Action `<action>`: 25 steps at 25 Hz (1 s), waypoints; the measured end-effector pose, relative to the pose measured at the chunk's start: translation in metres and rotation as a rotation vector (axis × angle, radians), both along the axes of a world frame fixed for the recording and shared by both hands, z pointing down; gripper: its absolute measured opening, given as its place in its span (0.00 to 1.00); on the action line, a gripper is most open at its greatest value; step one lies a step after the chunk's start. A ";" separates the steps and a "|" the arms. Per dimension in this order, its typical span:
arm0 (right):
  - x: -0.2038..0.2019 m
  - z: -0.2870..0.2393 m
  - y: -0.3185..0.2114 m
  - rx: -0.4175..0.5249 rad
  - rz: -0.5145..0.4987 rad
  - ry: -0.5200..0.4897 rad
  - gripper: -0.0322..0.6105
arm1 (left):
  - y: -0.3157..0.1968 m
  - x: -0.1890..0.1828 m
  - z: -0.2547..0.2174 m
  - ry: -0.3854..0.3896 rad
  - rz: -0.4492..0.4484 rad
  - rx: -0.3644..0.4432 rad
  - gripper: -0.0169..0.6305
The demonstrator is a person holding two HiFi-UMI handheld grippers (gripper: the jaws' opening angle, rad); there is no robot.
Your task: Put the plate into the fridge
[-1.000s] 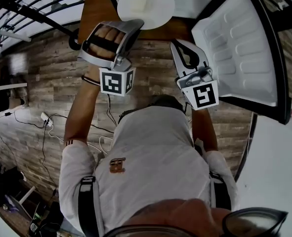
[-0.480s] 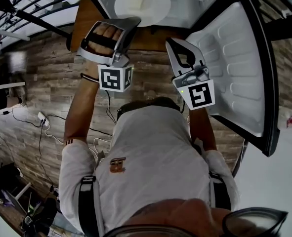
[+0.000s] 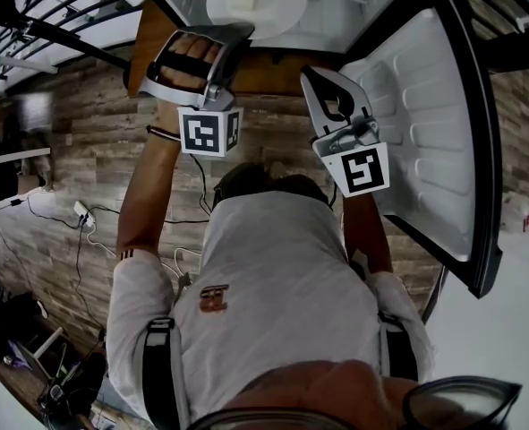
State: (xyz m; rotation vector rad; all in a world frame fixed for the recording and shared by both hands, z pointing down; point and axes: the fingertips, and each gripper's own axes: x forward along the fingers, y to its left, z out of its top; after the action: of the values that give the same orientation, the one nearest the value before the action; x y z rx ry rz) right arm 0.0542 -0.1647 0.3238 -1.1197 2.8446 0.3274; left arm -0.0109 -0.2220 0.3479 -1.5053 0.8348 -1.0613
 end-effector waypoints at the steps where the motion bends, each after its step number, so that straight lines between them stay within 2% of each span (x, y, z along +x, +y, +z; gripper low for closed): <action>1: 0.000 0.000 -0.002 -0.002 0.004 0.000 0.10 | -0.003 0.000 0.000 -0.003 0.002 -0.001 0.07; 14: -0.025 -0.006 -0.022 0.015 0.073 0.034 0.10 | -0.031 -0.013 0.001 -0.028 0.087 -0.011 0.07; 20: -0.038 -0.010 -0.051 0.014 0.102 0.061 0.10 | -0.069 -0.018 -0.002 -0.027 0.118 -0.020 0.07; 25: -0.044 -0.007 -0.058 0.012 0.138 0.069 0.10 | -0.080 -0.015 0.006 -0.018 0.144 -0.029 0.07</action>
State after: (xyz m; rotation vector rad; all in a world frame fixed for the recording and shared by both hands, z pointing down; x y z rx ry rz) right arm 0.0100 -0.2222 0.3165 -1.3308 2.8253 0.3980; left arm -0.0260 -0.3025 0.3534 -1.5540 0.6905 -0.9828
